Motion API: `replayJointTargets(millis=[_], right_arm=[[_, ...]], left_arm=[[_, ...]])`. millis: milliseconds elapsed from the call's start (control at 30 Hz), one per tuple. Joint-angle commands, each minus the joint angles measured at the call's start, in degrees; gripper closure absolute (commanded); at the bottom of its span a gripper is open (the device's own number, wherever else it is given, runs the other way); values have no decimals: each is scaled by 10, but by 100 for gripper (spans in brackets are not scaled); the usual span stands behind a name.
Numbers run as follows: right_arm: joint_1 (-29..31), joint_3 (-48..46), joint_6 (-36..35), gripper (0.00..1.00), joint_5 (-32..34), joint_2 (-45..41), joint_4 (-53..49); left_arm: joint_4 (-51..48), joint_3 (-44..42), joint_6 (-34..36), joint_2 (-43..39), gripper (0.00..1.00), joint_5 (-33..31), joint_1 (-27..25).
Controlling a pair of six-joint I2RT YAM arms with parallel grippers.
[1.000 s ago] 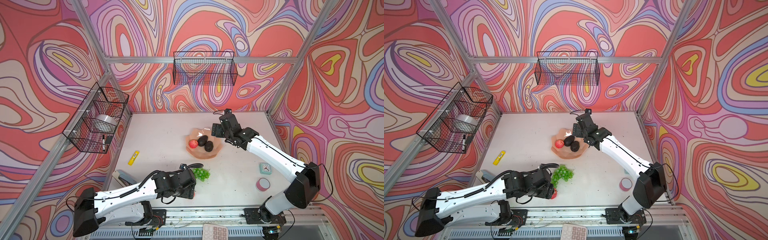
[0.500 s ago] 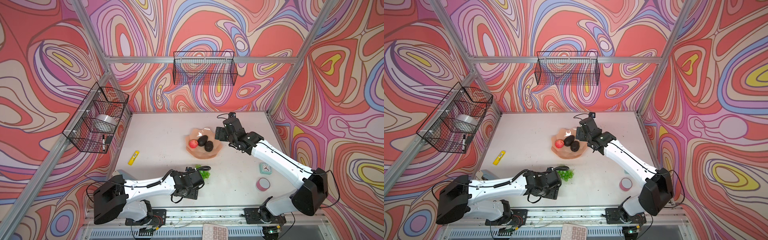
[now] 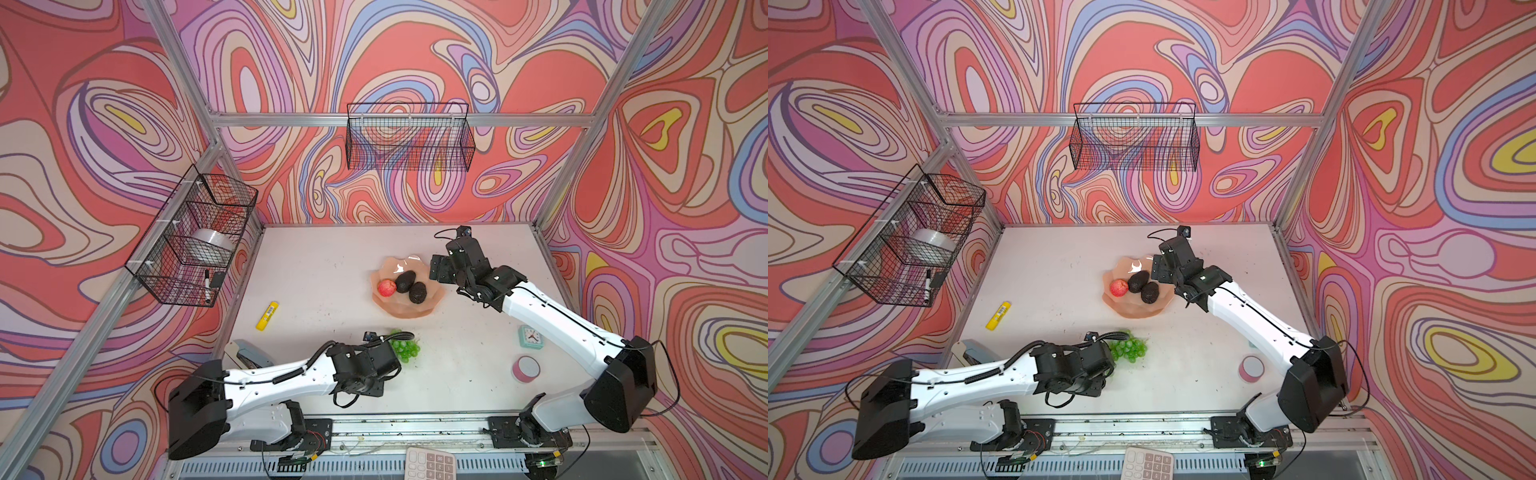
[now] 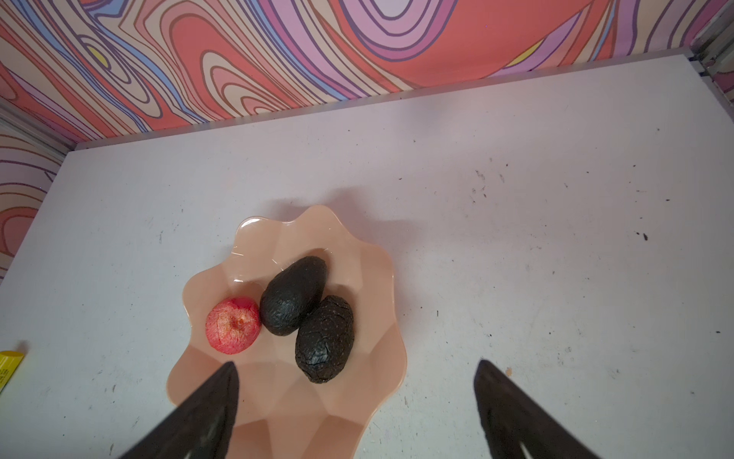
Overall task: Place and organize the fake fruits in the fruit bowl
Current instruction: 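Carry the second apple over the bowl with the left gripper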
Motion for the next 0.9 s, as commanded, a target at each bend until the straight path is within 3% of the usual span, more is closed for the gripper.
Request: replayJointTargets(millis=[0, 133, 267, 500, 867], right_arm=[[-3, -8, 2, 5, -7, 3, 6], [-2, -24, 6, 5, -12, -3, -7], [-3, -59, 23, 6, -24, -28, -22], [-2, -118, 52, 7, -15, -77, -54], [-3, -150, 60, 7, -13, -114, -76]], left_arm=[[-70, 54, 45, -54, 62, -56, 40], [-9, 91, 144, -60, 62, -17, 142], [63, 165, 224, 33, 62, 22, 206], [114, 306, 291, 257, 62, 93, 222], [119, 388, 289, 417, 64, 96, 238]])
